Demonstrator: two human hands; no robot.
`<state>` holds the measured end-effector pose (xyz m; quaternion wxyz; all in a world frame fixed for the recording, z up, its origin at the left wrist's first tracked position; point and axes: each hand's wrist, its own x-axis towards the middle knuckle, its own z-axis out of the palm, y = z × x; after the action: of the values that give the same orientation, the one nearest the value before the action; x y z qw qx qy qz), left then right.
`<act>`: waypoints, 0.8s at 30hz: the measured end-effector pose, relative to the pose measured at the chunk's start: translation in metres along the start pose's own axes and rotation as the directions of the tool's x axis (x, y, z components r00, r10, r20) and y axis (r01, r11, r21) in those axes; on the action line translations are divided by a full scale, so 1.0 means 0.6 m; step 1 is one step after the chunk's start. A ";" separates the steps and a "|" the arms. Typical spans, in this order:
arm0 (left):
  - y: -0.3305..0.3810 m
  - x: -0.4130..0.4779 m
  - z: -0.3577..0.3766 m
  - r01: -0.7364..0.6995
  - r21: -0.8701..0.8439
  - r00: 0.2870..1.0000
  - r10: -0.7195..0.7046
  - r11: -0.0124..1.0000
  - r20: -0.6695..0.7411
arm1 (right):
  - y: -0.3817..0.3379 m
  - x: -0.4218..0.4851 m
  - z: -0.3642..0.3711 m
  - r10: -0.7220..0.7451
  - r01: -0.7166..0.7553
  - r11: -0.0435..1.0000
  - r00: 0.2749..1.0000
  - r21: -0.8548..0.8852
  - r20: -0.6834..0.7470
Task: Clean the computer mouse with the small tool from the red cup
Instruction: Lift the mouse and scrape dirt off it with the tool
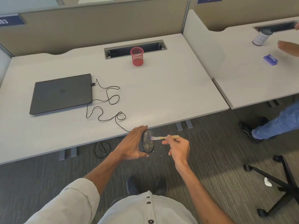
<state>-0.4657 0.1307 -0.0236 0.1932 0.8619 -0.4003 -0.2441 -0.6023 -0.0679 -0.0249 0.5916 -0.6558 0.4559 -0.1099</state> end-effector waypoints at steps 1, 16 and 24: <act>-0.001 0.000 0.000 0.002 -0.005 1.000 -0.002 1.000 0.002 | 0.002 0.002 -0.005 0.007 -0.007 1.000 1.000 -0.006 -0.014; 0.003 0.008 -0.007 0.003 -0.034 1.000 -0.004 0.999 -0.015 | -0.005 -0.002 0.009 -0.011 0.009 0.999 0.999 0.044 0.047; -0.001 0.007 -0.007 0.009 -0.040 1.000 -0.010 0.999 -0.020 | 0.000 0.009 -0.015 0.017 -0.017 1.000 0.998 -0.004 -0.059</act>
<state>-0.4606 0.1280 -0.0218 0.2135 0.8621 -0.3892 -0.2442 -0.6052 -0.0778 -0.0247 0.5774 -0.6497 0.4789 -0.1229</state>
